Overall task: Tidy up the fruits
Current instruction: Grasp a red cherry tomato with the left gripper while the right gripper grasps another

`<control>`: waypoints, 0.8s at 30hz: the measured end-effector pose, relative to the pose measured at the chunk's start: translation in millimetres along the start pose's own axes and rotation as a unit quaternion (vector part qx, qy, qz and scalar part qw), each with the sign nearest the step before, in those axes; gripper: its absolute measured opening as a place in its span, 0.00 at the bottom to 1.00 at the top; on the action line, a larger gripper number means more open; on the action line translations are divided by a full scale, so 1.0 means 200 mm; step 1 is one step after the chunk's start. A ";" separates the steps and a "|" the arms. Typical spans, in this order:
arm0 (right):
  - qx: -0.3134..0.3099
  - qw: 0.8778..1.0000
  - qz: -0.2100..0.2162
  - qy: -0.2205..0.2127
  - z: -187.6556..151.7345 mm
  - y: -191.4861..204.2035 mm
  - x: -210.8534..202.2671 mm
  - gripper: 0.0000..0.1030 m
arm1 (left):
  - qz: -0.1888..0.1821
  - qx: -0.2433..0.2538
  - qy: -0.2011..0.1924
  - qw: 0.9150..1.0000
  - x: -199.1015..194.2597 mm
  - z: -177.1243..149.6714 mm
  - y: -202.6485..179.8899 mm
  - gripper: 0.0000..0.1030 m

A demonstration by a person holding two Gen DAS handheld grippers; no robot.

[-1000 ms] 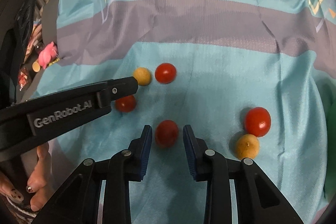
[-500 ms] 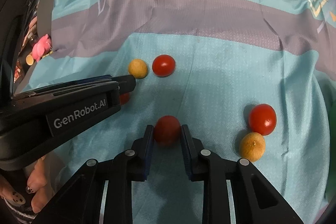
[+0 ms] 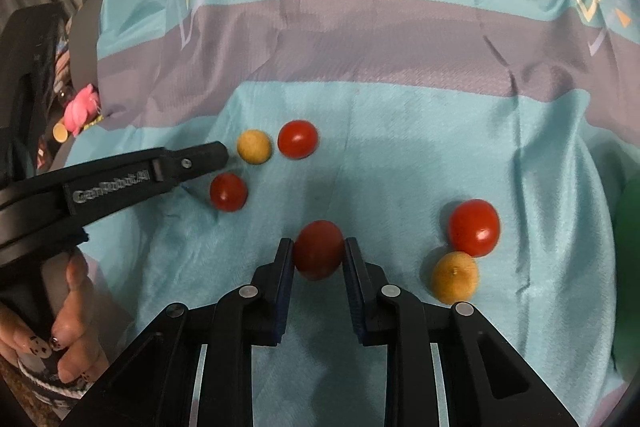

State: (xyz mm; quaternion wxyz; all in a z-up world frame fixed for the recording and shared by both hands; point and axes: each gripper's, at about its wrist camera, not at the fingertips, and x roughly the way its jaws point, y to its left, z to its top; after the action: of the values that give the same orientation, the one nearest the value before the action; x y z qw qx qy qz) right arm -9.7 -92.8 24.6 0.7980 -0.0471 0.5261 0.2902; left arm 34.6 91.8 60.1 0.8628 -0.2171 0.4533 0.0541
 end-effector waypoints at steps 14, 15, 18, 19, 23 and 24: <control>0.017 1.000 0.024 -0.012 0.03 -0.05 -0.09 0.25 | 0.009 0.015 0.045 0.999 0.05 -0.01 -0.01 0.34; 0.017 0.999 0.027 -0.012 0.03 -0.05 -0.09 0.25 | 0.018 0.013 0.048 0.999 0.07 -0.01 -0.01 0.34; 0.016 0.999 0.030 -0.013 0.03 -0.04 -0.10 0.25 | 0.046 0.027 0.046 0.998 0.09 -0.02 -0.03 0.34; 0.016 0.999 0.031 -0.013 0.03 -0.04 -0.10 0.25 | 0.054 0.031 0.047 0.997 0.10 -0.02 -0.03 0.34; 0.013 0.999 0.036 -0.012 0.03 -0.04 -0.11 0.25 | 0.074 0.041 0.056 0.995 0.14 -0.03 -0.03 0.34; 0.011 0.999 0.036 -0.012 0.03 -0.03 -0.11 0.25 | 0.079 0.044 0.055 0.994 0.14 -0.03 -0.04 0.34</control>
State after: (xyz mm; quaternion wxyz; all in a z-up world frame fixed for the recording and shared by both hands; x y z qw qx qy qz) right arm -8.3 -105.6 45.3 0.7937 -0.0160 0.5212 0.3132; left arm 48.3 78.8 36.1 0.8383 -0.1449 0.5178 0.0896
